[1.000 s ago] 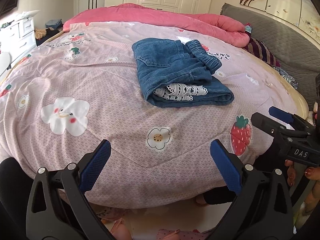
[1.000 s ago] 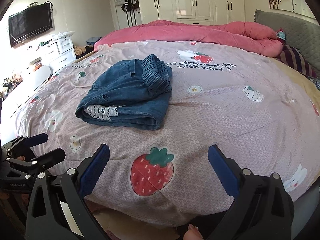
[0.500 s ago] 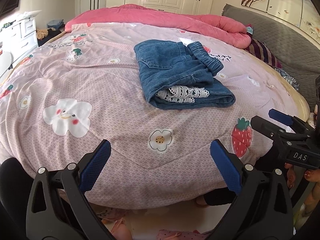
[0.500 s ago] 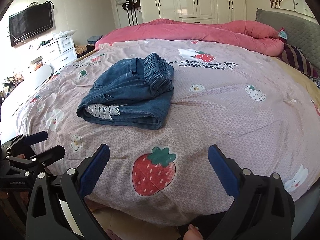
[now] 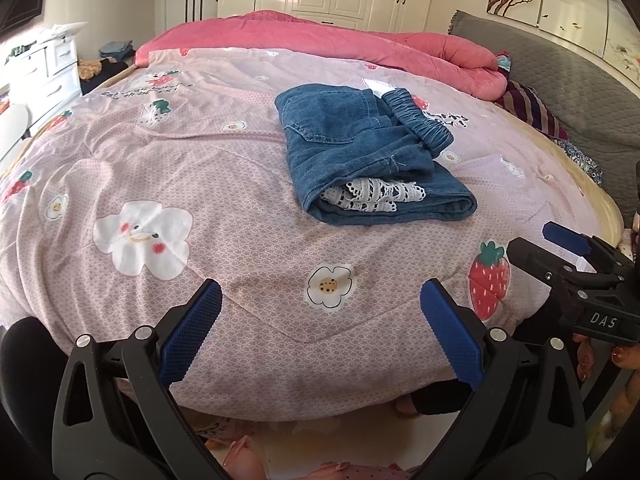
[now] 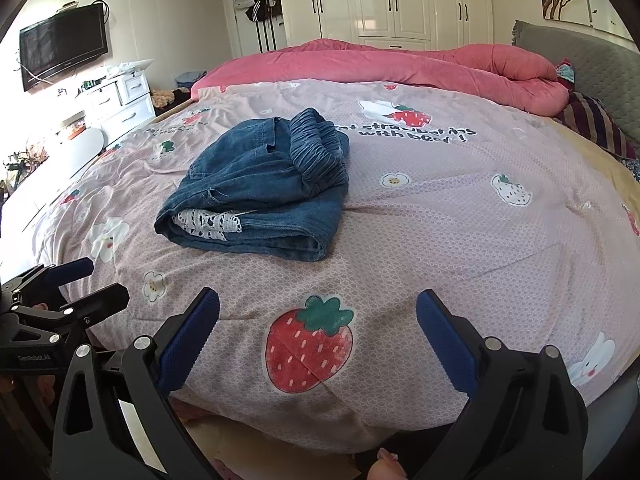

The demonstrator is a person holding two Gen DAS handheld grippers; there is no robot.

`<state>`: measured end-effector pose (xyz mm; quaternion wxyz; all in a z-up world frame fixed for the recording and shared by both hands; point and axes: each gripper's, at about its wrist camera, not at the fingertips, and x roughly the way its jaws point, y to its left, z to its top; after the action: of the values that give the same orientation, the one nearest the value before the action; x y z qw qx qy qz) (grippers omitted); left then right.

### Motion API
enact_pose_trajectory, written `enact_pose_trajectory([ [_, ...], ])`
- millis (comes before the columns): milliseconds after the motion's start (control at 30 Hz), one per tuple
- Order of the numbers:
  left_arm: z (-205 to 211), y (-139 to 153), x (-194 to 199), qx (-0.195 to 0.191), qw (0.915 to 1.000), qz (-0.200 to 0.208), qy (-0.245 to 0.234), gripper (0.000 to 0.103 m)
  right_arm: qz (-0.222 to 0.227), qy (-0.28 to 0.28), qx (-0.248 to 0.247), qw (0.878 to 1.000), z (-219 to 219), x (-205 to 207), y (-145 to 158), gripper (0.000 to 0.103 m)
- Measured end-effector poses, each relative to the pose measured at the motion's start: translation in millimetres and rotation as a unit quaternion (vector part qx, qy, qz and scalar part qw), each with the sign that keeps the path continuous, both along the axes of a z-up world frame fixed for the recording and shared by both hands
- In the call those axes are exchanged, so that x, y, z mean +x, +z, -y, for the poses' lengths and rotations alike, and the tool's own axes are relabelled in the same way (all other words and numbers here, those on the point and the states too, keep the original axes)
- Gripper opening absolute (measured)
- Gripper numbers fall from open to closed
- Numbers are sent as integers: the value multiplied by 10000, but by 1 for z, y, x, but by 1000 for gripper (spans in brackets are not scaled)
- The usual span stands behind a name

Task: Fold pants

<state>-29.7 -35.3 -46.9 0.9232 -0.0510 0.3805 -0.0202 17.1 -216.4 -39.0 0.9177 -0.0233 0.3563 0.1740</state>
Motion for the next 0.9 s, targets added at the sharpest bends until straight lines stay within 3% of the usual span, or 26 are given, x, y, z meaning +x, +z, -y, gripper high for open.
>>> enact_pose_trajectory([
  [900, 0, 1, 1, 87, 10000, -17, 38, 94, 6, -40, -65, 10000, 0, -1, 0, 98],
])
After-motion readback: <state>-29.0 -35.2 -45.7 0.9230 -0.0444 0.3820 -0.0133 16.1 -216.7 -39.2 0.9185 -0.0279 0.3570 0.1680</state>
